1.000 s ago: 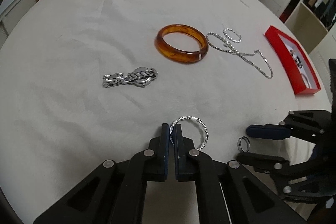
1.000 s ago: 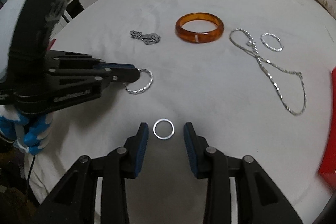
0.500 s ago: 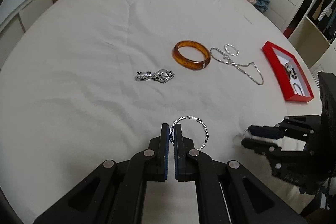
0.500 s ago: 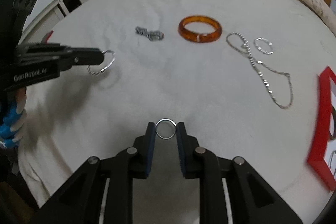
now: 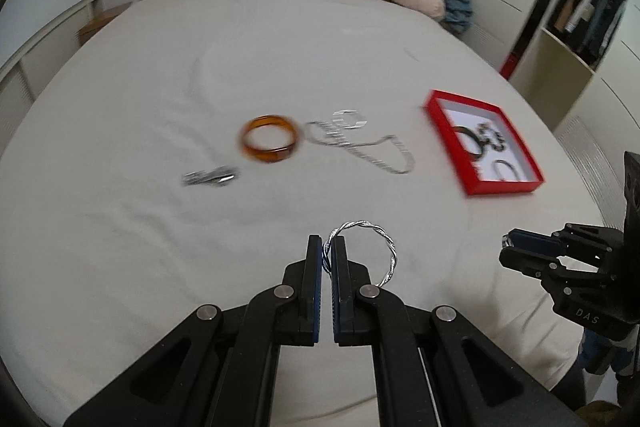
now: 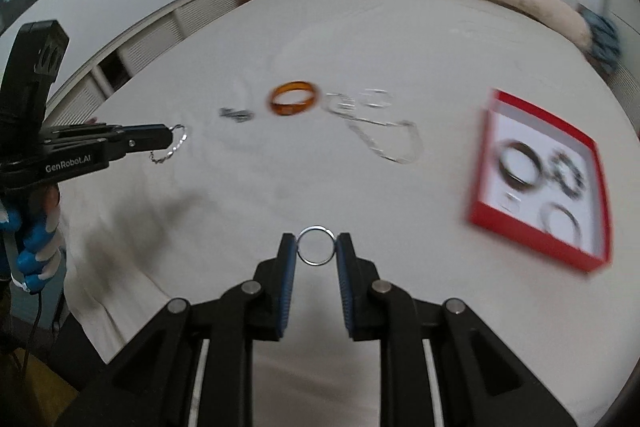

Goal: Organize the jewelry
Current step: 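Carry both into the red box and open both tools to release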

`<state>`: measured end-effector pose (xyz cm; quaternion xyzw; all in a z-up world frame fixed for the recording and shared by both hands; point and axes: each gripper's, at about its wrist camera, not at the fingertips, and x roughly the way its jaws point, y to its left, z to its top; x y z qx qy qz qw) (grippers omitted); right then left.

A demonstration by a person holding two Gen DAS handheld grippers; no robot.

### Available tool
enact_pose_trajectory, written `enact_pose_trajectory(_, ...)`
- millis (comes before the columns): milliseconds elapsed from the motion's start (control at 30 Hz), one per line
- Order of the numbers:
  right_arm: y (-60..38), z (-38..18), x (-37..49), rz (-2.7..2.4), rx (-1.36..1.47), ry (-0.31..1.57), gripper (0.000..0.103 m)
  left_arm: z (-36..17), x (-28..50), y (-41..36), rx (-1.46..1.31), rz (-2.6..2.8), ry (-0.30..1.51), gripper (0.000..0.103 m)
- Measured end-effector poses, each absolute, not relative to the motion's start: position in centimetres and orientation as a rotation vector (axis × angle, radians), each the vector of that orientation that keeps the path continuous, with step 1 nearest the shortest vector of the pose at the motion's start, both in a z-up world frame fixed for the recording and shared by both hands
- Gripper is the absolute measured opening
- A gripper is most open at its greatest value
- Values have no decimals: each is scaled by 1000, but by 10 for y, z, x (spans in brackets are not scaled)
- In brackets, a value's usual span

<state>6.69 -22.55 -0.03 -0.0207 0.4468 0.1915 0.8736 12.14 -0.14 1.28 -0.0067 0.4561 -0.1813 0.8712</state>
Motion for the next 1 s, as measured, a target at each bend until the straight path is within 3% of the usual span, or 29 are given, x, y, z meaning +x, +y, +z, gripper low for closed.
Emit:
enact_pose_trajectory(300,-351,9,96,197,38,911,19,12,172,-144,87,-555,972,4)
enact_pose_trajectory(633,-439,-7,231,166,39,929,19,-7,287,-283,245,-569,986,4)
enact_pose_trajectory(1000,-463,-62,334,193,-20,1059,19,-68,350,-334,364,-527,1066,4)
